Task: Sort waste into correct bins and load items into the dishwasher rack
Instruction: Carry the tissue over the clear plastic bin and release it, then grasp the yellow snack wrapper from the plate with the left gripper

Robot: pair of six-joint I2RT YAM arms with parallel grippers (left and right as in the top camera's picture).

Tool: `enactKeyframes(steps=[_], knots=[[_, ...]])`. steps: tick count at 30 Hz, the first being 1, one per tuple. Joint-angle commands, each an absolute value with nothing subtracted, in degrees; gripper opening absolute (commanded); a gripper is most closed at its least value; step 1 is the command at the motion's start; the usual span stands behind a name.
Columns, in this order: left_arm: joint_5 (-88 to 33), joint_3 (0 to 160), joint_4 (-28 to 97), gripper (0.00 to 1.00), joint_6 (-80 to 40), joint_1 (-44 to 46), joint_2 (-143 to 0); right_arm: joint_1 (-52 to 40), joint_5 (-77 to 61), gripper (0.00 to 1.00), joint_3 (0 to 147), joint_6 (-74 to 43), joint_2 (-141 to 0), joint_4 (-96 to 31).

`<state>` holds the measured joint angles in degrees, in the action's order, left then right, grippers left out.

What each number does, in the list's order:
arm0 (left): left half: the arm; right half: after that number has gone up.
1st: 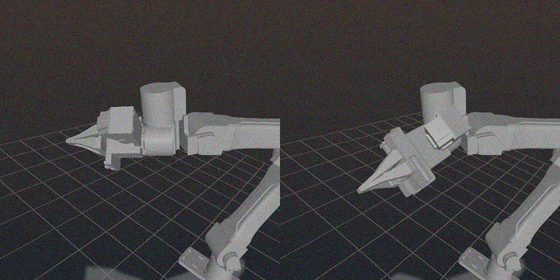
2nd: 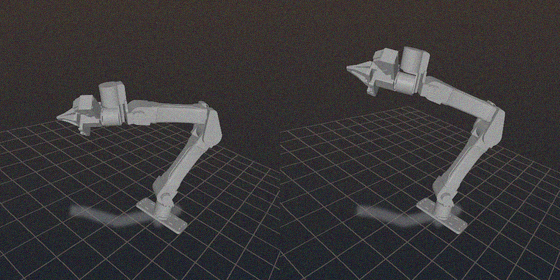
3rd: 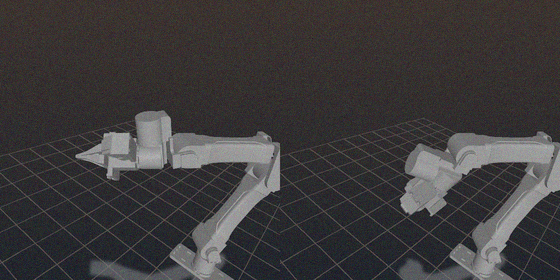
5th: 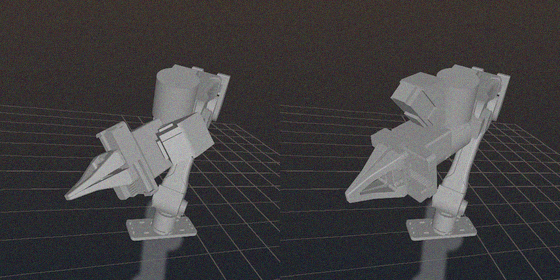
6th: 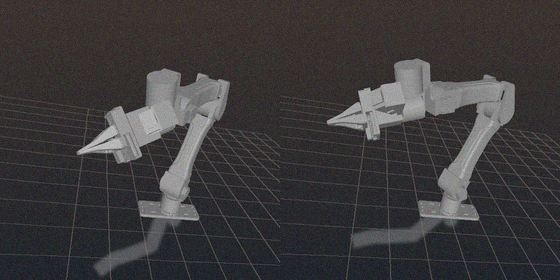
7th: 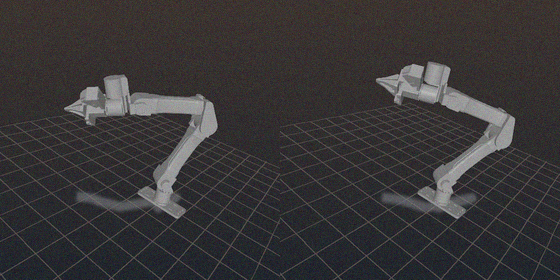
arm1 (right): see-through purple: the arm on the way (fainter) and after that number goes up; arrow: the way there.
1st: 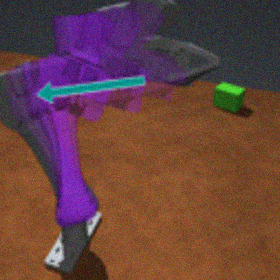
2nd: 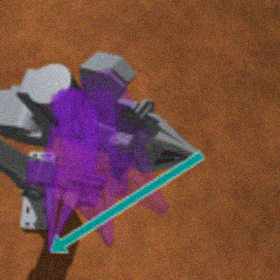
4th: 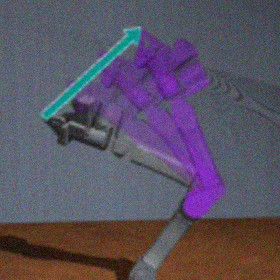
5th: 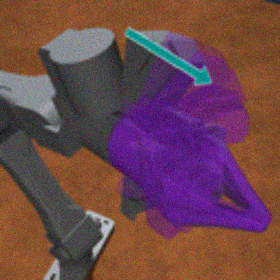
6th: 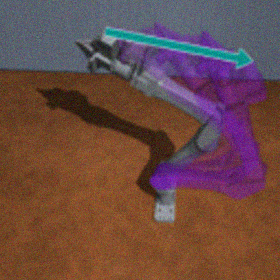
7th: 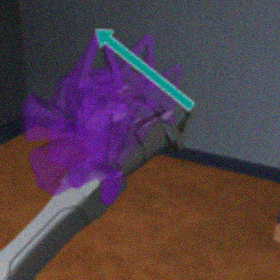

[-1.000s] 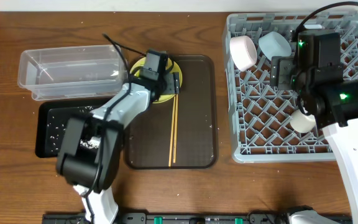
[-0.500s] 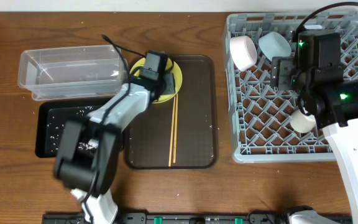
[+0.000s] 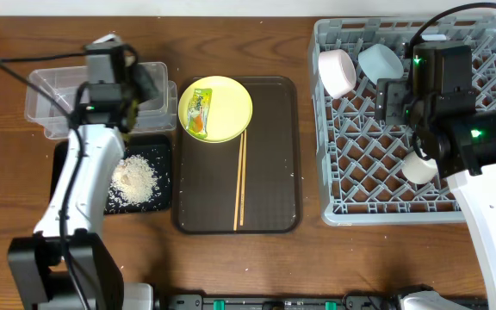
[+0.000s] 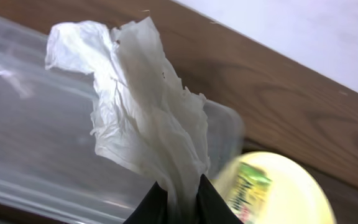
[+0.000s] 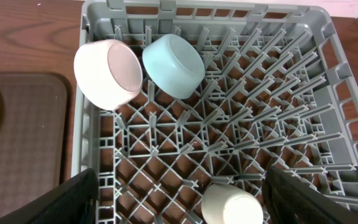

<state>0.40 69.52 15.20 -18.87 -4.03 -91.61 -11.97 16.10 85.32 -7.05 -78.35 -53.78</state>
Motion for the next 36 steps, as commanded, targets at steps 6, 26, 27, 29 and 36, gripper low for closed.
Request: enactKeyframes(steps=[6, 26, 27, 29, 36], knots=[[1.0, 69.5, 14.8, 0.36, -19.6, -7.4, -95.5, -11.6, 16.0, 0.82, 85.5, -7.3, -78.2, -53.8], [-10.4, 69.5, 16.4, 0.63, 0.6, 8.4, -97.8, -11.5, 16.0, 0.83, 85.5, -7.3, -78.2, -54.0], [-9.7, 69.5, 16.4, 0.63, 0.7, 9.1, -98.7, -11.5, 16.0, 0.83, 85.5, -7.3, -78.2, -54.0], [-7.7, 69.5, 16.4, 0.64, 0.7, 10.1, -100.7, -11.5, 16.0, 0.83, 85.5, -7.3, -78.2, -54.1], [1.0, 69.5, 15.7, 0.68, 0.7, 10.8, -107.6, -11.6, 15.6, 0.83, 85.5, -7.2, -78.2, -54.1]])
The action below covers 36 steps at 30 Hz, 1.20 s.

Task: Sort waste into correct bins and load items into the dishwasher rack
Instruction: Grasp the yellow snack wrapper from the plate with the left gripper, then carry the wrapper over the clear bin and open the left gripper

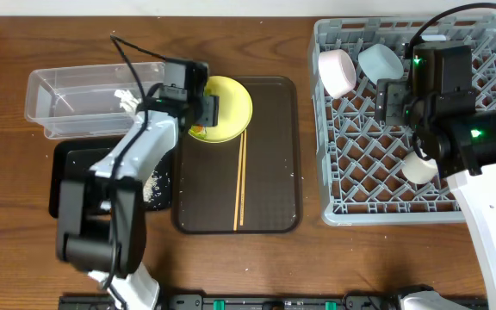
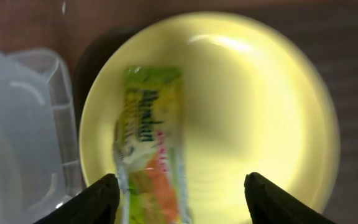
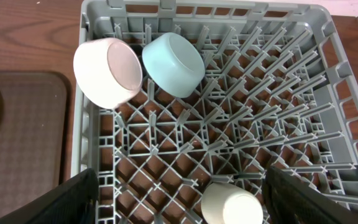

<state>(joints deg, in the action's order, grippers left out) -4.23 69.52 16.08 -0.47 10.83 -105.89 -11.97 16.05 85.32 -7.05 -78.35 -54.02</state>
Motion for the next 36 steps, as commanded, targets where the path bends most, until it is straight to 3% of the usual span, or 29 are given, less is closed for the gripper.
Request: enactKeyframes(steps=[1, 13, 15, 19, 22, 30, 36], knots=[[1.2, 69.5, 15.5, 0.68, 1.4, 10.8, -108.6, -11.6, 15.3, 0.83, 85.5, -7.3, -78.2, -54.1], [0.4, 69.5, 15.0, 0.67, 1.8, 11.0, -113.5, -11.5, 14.7, 0.83, 85.5, -7.2, -78.2, -54.0], [0.5, 69.5, 15.2, 0.57, 1.8, 11.2, -113.6, -11.5, 14.7, 0.82, 85.5, -7.2, -78.2, -54.0], [0.5, 69.5, 15.2, 0.24, 1.7, 12.0, -113.6, -11.5, 14.7, 0.83, 85.5, -7.2, -78.2, -54.0], [0.5, 69.5, 16.1, 0.11, 1.7, 12.4, -112.8, -11.5, 14.8, 0.83, 85.5, -7.2, -78.2, -54.1], [0.6, 69.7, 17.9, 0.07, -1.7, 11.3, -102.1, -11.5, 14.8, 0.82, 85.5, -7.2, -78.2, -54.0], [0.8, 69.7, 17.6, 0.09, -6.1, 4.7, -94.2, -11.5, 14.8, 0.82, 85.5, -7.2, -78.2, -54.1]])
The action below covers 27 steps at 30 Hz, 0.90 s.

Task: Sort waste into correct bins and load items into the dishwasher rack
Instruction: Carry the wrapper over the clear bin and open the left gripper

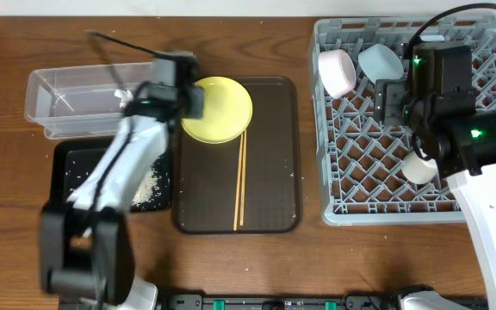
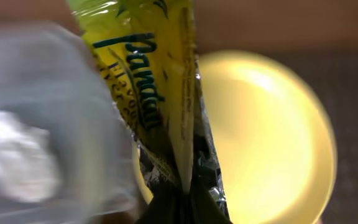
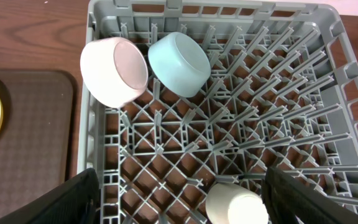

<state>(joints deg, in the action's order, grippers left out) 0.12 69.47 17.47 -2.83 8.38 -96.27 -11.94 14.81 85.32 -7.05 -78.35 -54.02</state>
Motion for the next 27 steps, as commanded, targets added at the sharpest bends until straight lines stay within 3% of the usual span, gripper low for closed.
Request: enactKeyframes(steps=[1, 8, 10, 14, 18, 27], knots=[[0.7, 69.7, 17.5, 0.09, -6.6, 3.3, -93.9, -11.5, 14.8, 0.82, 85.5, -7.2, -78.2, -54.1], [0.7, 69.6, 15.8, 0.16, -8.0, -6.3, -95.7, -11.5, 14.7, 0.82, 85.5, -7.2, -78.2, -54.0], [0.7, 69.6, 14.4, 0.34, -8.0, -7.8, -96.1, -11.5, 14.7, 0.82, 85.5, -7.2, -78.2, -54.0], [0.7, 69.6, 13.0, 0.56, -8.0, -8.3, -95.9, -11.5, 14.7, 0.82, 85.5, -7.2, -78.2, -54.2], [-2.5, 69.6, 14.1, 0.60, -8.0, -6.6, -95.4, -11.5, 14.8, 0.83, 85.5, -7.2, -78.2, -54.3], [-6.8, 69.4, 21.1, 0.60, -7.2, 3.2, -95.5, -11.5, 14.7, 0.83, 85.5, -7.2, -78.2, -54.1]])
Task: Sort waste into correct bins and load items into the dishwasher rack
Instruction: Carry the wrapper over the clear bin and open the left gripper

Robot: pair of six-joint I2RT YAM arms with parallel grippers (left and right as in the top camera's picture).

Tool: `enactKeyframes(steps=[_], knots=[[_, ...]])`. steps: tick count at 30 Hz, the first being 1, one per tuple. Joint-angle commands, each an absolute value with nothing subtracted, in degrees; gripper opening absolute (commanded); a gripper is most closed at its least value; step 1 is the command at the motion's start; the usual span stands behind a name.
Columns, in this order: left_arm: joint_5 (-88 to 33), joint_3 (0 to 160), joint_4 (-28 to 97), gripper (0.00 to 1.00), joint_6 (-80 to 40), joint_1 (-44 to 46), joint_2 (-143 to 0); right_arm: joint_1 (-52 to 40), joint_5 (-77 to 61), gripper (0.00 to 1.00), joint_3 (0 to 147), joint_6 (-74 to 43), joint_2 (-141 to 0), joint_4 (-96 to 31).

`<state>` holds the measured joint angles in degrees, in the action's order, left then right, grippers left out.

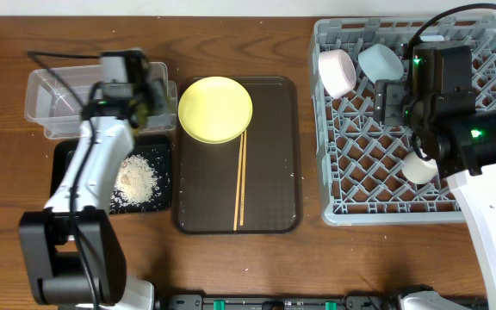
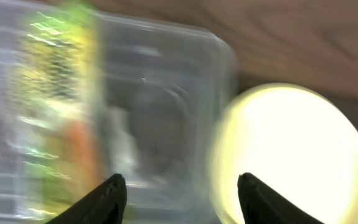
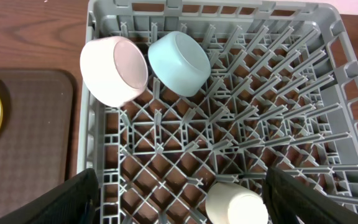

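Observation:
My left gripper (image 2: 182, 205) stands open over the right end of the clear plastic bin (image 1: 63, 103). A green snack wrapper (image 2: 55, 112), blurred, is loose over the bin's inside, free of the fingers. The yellow plate (image 1: 216, 109) lies bare on the dark tray (image 1: 274, 172), with two chopsticks (image 1: 240, 181) below it. My right gripper (image 3: 179, 208) is open above the grey dishwasher rack (image 1: 364, 185), holding nothing.
The rack holds a pink bowl (image 3: 114, 71), a light blue bowl (image 3: 179, 62) and a white cup (image 3: 236, 205). A black bin (image 1: 69, 164) with spilled rice (image 1: 136, 176) sits in front of the clear bin.
My left gripper was shut on the green wrapper next to the plate. Now it is open over the clear bin and the wrapper is free of it. The right arm has not moved.
First my left gripper held a white tissue over the clear bin. Then it was open above the plate, where the green wrapper lay. After that it held the wrapper off the plate. Now the plate is bare and the wrapper is loose at the clear bin.

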<state>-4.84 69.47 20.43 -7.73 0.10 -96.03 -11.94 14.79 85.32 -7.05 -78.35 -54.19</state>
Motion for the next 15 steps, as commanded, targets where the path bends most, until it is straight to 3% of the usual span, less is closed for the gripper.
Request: enactKeyframes(steps=[1, 8, 15], knots=[[-6.8, 69.1, 21.2, 0.61, -7.1, 4.3, -95.5, -11.5, 14.7, 0.83, 85.5, -7.2, -78.2, -54.1], [4.0, 68.6, 19.6, 0.58, -7.2, 8.0, -95.4, -11.5, 14.8, 0.83, 85.5, -7.2, -78.2, -54.3], [11.9, 69.2, 11.9, 0.29, -7.2, 4.5, -93.8, -11.5, 14.7, 0.83, 85.5, -7.2, -78.2, -54.3]])
